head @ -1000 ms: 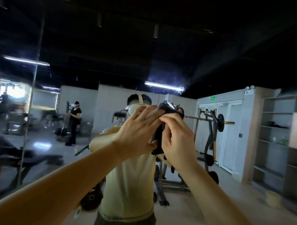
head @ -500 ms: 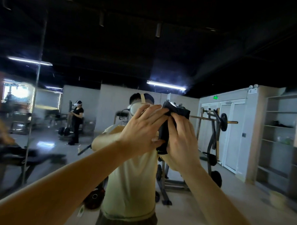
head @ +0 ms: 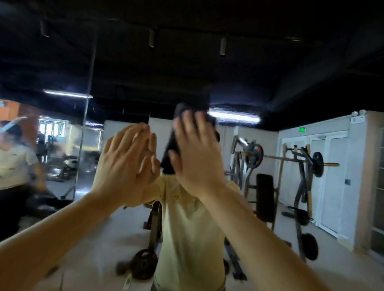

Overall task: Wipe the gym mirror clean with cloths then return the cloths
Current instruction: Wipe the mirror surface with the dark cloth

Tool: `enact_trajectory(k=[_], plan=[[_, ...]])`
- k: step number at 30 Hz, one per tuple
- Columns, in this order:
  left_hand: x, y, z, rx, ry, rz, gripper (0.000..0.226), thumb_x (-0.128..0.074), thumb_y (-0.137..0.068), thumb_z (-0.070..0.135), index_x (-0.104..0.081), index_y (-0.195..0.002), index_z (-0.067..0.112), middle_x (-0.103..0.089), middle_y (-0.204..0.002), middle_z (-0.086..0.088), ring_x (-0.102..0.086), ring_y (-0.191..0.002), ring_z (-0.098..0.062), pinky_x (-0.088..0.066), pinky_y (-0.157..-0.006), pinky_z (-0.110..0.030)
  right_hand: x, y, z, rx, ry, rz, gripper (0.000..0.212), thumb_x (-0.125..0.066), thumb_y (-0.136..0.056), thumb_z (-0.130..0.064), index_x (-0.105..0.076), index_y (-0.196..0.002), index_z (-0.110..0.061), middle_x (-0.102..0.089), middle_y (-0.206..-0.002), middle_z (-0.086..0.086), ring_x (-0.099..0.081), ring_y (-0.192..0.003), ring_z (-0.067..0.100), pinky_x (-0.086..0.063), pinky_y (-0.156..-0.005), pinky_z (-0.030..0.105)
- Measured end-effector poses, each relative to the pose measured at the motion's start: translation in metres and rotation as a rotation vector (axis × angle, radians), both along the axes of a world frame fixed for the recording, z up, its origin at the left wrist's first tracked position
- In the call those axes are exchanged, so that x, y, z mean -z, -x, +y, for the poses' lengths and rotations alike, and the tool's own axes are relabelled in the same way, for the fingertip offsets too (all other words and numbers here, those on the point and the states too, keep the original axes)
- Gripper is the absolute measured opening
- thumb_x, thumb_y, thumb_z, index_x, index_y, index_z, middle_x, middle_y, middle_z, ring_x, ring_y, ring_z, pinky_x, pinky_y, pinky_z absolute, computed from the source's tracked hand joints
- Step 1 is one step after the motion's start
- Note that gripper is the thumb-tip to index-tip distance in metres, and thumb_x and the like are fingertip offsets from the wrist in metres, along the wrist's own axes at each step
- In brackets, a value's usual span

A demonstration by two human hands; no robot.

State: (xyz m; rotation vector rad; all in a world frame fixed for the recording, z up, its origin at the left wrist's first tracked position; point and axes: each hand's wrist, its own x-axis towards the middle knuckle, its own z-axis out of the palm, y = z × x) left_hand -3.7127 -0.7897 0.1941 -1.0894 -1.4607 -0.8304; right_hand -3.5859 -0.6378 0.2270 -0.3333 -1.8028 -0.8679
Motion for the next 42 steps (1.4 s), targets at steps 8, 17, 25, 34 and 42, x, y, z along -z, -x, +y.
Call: enact_trajectory(k=[8, 17, 25, 34, 42], plan=[[0.003, 0.021, 0.013, -0.178, 0.109, -0.102, 0.093, -0.023, -0.102, 0.066, 0.0, -0.166, 0.003, 0.005, -0.175, -0.015, 0.006, -0.163, -0.027, -0.009, -0.132, -0.051, -0.017, -0.129, 0.081, 0.189, 0.305, 0.328, 0.074, -0.026, -0.105, -0.043, -0.014, -0.164, 0.0, -0.009, -0.171, 0.024, -0.009, -0.159, 0.041, -0.016, -0.128, 0.057], [-0.01, 0.031, -0.018, -0.083, 0.228, -0.066, 0.085, -0.017, -0.102, 0.062, -0.006, -0.167, 0.009, 0.001, -0.175, -0.007, 0.002, -0.162, -0.02, -0.007, -0.131, -0.041, -0.028, 0.001, -0.001, 0.054, 0.255, 0.361, 0.07, -0.022, -0.107, -0.04, -0.002, -0.166, -0.007, 0.003, -0.173, 0.018, 0.002, -0.16, 0.036, -0.003, -0.13, 0.054], [0.025, 0.04, -0.046, 0.088, -0.026, -0.112, 0.063, -0.029, -0.107, 0.032, -0.031, -0.162, 0.001, -0.026, -0.17, -0.017, -0.022, -0.159, -0.029, -0.019, -0.13, -0.05, 0.069, 0.061, -0.061, -0.043, -0.066, -0.28, 0.065, -0.028, -0.109, -0.038, -0.018, -0.165, -0.007, -0.007, -0.173, 0.015, 0.003, -0.161, 0.032, 0.0, -0.131, 0.049], [0.048, 0.036, 0.006, -0.088, 0.093, -0.161, 0.098, -0.028, -0.104, 0.069, 0.007, -0.165, 0.001, 0.01, -0.174, -0.018, 0.01, -0.162, -0.029, -0.005, -0.132, -0.051, 0.064, -0.109, 0.054, 0.224, 0.561, 0.354, 0.079, -0.026, -0.101, -0.041, -0.005, -0.164, 0.0, -0.006, -0.171, 0.024, -0.008, -0.159, 0.04, -0.025, -0.125, 0.062], [0.05, 0.06, -0.004, -0.136, 0.157, -0.062, 0.084, -0.022, -0.11, 0.06, 0.012, -0.165, 0.007, 0.014, -0.175, -0.012, 0.013, -0.162, -0.022, -0.002, -0.132, -0.044, 0.101, 0.024, -0.035, -0.022, 0.34, 0.244, 0.075, -0.031, -0.107, -0.036, 0.001, -0.165, -0.002, 0.005, -0.173, 0.019, 0.005, -0.161, 0.034, -0.001, -0.13, 0.052]])
